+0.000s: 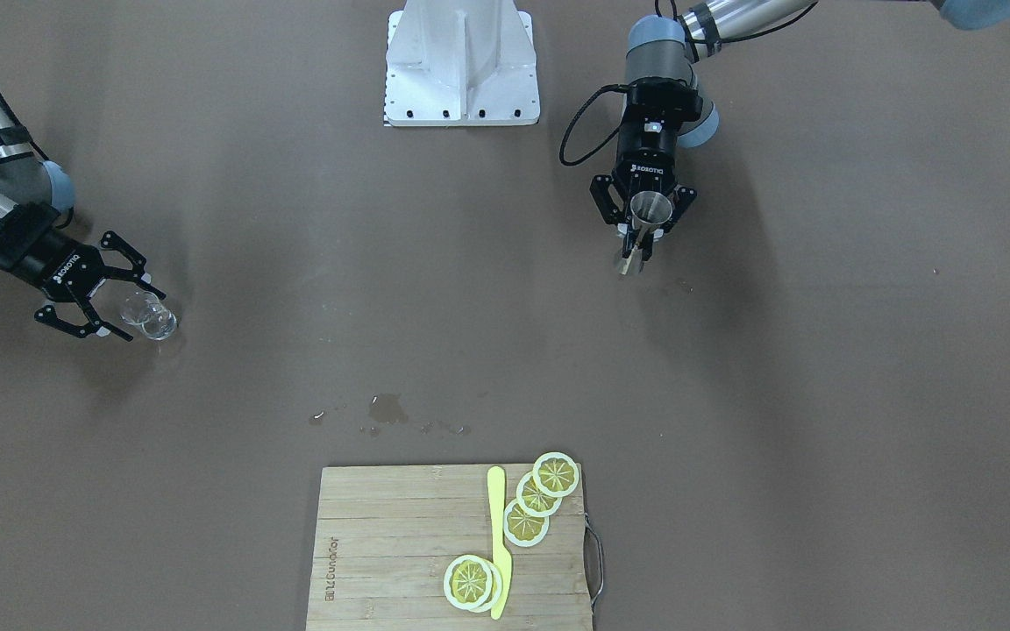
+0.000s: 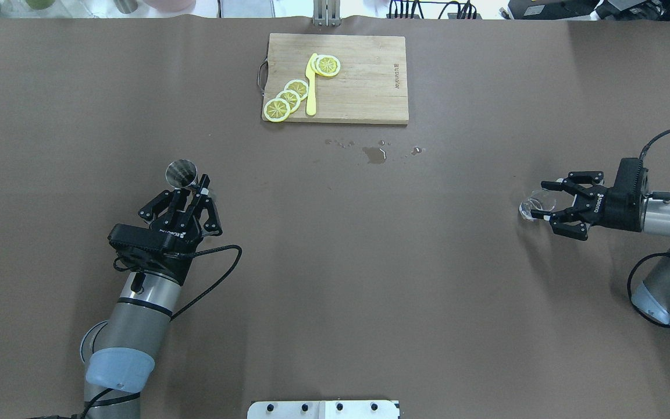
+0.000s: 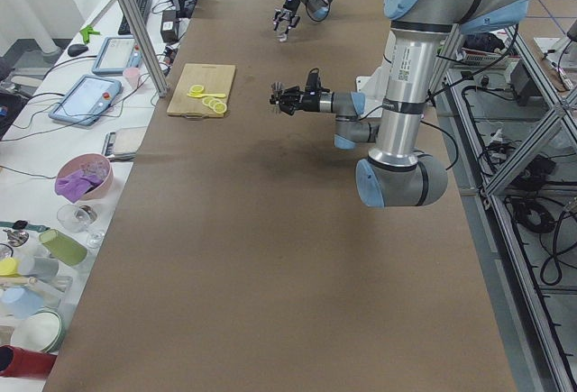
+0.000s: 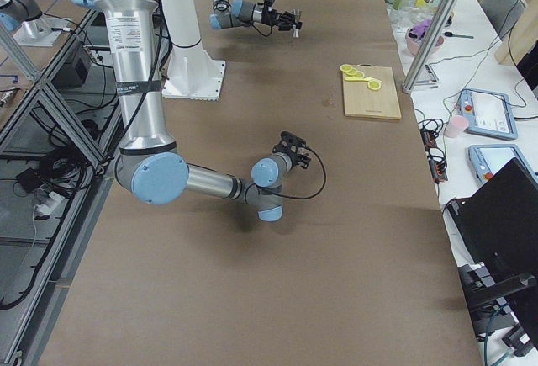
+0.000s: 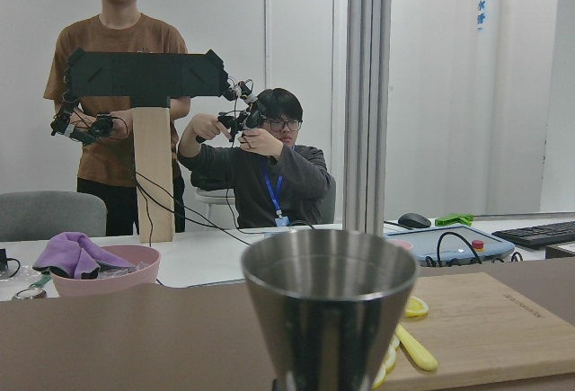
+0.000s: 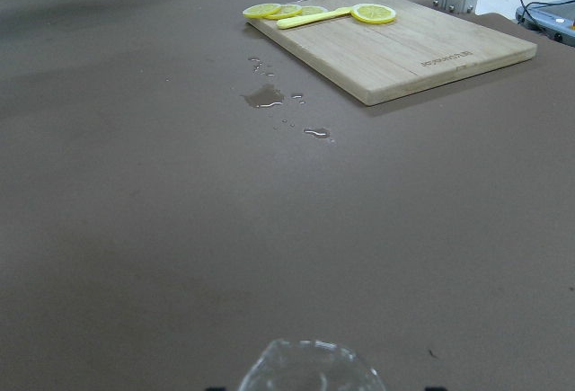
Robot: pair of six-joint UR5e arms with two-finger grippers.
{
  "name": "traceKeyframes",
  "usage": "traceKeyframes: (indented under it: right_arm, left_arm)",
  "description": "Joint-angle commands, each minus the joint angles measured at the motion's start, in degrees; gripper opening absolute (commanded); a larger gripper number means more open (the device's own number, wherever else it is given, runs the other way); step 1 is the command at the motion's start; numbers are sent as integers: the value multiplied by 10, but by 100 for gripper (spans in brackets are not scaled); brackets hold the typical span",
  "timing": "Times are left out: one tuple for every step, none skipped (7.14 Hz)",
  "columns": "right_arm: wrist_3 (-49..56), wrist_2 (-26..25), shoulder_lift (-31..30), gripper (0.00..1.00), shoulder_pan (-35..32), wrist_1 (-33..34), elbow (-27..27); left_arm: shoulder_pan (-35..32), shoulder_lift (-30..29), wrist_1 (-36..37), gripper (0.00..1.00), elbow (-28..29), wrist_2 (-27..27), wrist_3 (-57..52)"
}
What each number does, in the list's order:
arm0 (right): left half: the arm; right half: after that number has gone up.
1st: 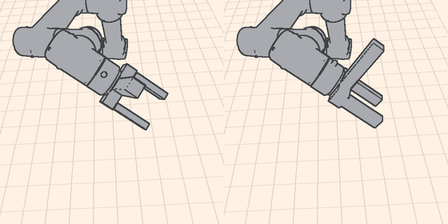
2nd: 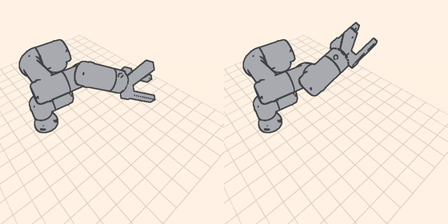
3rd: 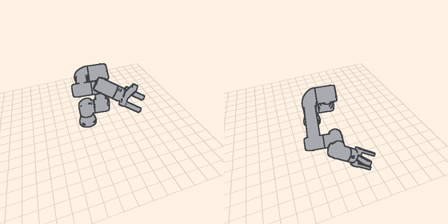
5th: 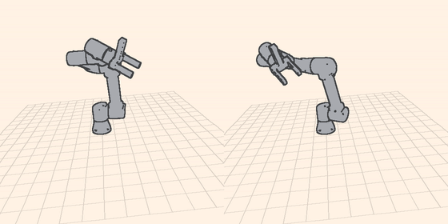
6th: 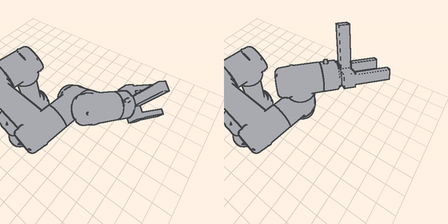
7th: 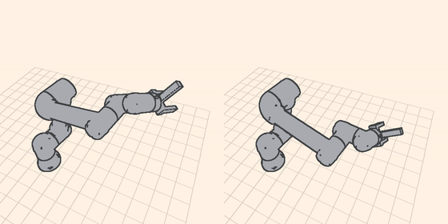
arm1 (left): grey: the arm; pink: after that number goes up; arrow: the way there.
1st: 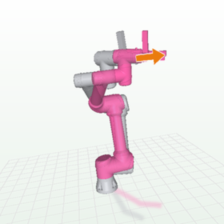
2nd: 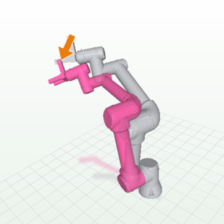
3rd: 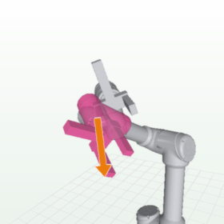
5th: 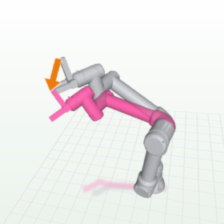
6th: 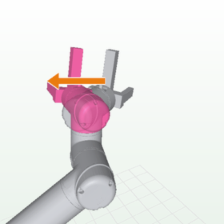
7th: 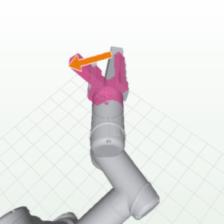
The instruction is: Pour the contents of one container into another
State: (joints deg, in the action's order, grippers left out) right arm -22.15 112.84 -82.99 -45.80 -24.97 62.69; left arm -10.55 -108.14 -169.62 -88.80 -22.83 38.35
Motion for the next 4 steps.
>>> traceKeyframes:
  right_arm:
    - [-4, 4, -8, 100, 0, 1, 12]
    - [-2, 22, -30, 100, -5, 15, 44]
    - [-2, 39, -41, 100, -18, 20, 58]
    - [-1, 75, -42, 100, -46, 38, 66]
  left_arm:
    - [0, -1, 3, 0, 5, 0, 0]
    - [0, -3, 6, 0, 7, 0, 0]
    - [0, -3, 6, 0, 9, 0, 0]
    - [0, -4, 6, 0, 13, 0, 1]
